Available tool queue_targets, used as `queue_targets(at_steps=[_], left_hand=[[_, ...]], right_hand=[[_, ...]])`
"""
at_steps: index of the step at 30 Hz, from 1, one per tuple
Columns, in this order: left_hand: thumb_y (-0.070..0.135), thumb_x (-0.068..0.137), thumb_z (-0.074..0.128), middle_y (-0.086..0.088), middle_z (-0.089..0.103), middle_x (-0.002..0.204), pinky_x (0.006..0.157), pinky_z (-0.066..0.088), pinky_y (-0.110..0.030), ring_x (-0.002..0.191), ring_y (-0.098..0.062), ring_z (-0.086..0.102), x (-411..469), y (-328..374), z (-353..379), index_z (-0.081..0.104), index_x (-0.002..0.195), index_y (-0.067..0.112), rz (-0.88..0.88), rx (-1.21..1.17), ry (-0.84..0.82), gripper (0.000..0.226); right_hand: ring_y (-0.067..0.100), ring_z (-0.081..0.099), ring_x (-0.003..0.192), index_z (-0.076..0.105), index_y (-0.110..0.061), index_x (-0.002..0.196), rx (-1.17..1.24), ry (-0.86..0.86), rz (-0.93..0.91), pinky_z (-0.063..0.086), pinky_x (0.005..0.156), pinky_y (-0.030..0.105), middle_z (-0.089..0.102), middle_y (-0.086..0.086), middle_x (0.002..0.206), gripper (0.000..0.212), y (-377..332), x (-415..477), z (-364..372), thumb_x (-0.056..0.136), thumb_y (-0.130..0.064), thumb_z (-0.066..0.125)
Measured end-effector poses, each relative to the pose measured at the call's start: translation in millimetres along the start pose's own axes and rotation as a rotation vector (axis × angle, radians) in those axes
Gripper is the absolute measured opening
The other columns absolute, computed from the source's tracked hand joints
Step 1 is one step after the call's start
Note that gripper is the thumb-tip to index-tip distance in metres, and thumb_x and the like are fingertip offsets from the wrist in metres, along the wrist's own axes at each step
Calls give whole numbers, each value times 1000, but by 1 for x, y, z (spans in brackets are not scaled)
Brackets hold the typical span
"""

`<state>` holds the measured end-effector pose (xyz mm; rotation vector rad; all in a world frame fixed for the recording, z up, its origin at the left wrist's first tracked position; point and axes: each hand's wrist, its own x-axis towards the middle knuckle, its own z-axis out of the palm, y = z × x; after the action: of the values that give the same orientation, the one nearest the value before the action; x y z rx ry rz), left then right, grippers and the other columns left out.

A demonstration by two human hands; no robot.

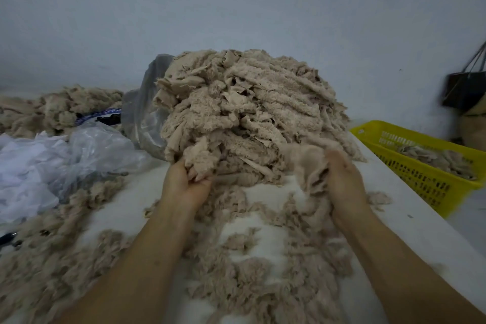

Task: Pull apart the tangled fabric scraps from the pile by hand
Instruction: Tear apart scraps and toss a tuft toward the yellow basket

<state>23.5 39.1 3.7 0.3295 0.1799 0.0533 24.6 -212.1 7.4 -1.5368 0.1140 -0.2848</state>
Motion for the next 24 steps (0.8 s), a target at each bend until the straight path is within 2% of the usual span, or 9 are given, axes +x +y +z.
queue_targets(at_steps=[3,5,8,11,14,16,19,21,24], left_hand=[[21,106,39,6,50,58,44,34,-15,44,-4,43,1,-4,3,54,81,16,69,176,56,29],[32,104,48,0,59,60,45,40,-14,48,-6,48,-1,-18,10,61,97,10,19,226,52,26],[37,91,63,-5,61,67,40,41,-13,44,-5,44,-8,-30,15,60,114,12,-93,330,-38,34],[37,82,71,-2,60,66,33,35,-12,35,-2,33,-17,-36,14,76,95,15,-227,466,-126,26],[54,73,76,6,53,58,36,34,-17,38,-4,34,-28,-49,18,77,78,25,-224,771,-215,29],[62,64,77,6,56,56,38,34,-18,42,-6,42,-33,-60,20,76,76,24,-194,975,-277,39],[46,66,81,0,62,63,39,33,-18,47,-9,50,-35,-67,22,72,93,13,-112,1056,-246,43],[31,79,77,-1,61,61,37,31,-17,46,-9,50,-34,-66,23,70,94,8,-86,1004,-202,28],[26,91,69,-2,50,51,40,30,-20,42,-11,41,-35,-66,23,64,78,7,-90,1037,-196,23]], right_hand=[[30,68,87,68,-19,99,68,30,17,57,81,45,70,15,100,32,-4,4,-10,100,-45,48],[33,66,81,62,-10,94,47,-72,-5,51,75,38,64,24,95,34,0,0,-5,97,-43,54],[26,57,70,52,-10,84,5,-253,-46,47,67,43,55,21,82,36,-1,-12,4,96,-43,57],[32,69,87,60,-16,97,25,-350,-55,56,79,47,68,15,94,22,-2,-15,7,99,-38,56],[19,72,90,69,-35,95,68,-402,-51,60,69,29,75,-4,88,15,-5,-21,11,100,-32,55],[12,70,91,65,-23,104,50,-407,-62,60,69,29,71,-1,96,12,-4,-22,14,100,-29,55],[13,69,94,60,-11,104,25,-392,-59,57,82,36,66,7,100,23,-2,-23,15,99,-33,56],[29,71,89,63,-14,91,74,-366,18,58,73,41,70,15,99,24,-2,-20,15,98,-35,57],[26,74,83,70,-21,85,215,-330,135,58,60,33,76,9,91,21,-5,-18,15,98,-33,58]])
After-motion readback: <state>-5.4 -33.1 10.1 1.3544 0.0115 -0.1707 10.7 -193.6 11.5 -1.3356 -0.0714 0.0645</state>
